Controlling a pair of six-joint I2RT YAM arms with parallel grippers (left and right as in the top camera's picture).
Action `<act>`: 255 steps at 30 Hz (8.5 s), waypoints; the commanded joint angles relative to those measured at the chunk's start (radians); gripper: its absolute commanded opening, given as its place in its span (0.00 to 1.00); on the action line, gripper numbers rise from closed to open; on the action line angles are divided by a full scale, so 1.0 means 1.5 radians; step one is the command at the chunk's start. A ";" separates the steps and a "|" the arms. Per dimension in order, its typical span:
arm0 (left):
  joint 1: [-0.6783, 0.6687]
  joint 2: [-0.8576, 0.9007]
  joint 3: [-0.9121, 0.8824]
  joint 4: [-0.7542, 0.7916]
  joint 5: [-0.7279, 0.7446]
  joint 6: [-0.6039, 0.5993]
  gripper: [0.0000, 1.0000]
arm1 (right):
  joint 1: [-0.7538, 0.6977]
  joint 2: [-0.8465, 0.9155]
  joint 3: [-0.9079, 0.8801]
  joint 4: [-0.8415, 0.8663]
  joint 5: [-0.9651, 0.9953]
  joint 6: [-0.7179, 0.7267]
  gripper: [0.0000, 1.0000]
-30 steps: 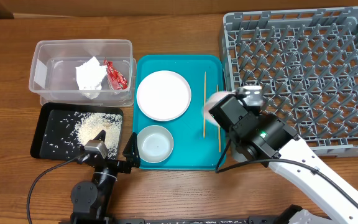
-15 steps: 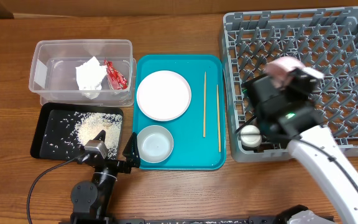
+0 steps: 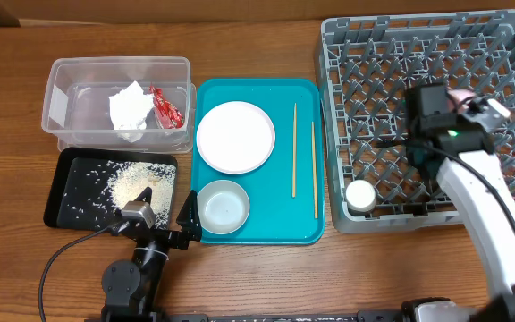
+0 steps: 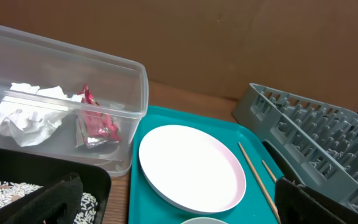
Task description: Sort waste into correct bins and load items into the dishwasher
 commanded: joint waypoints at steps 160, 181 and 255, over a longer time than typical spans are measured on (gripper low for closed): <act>-0.006 -0.006 -0.003 -0.001 0.005 -0.006 1.00 | 0.108 0.217 0.140 0.122 0.208 -0.342 0.57; -0.006 -0.006 -0.003 -0.001 0.005 -0.006 1.00 | 0.304 0.176 0.144 0.153 -0.588 -0.232 0.53; -0.006 -0.006 -0.003 -0.001 0.005 -0.006 1.00 | 0.363 0.148 0.183 0.193 -0.451 -0.420 0.69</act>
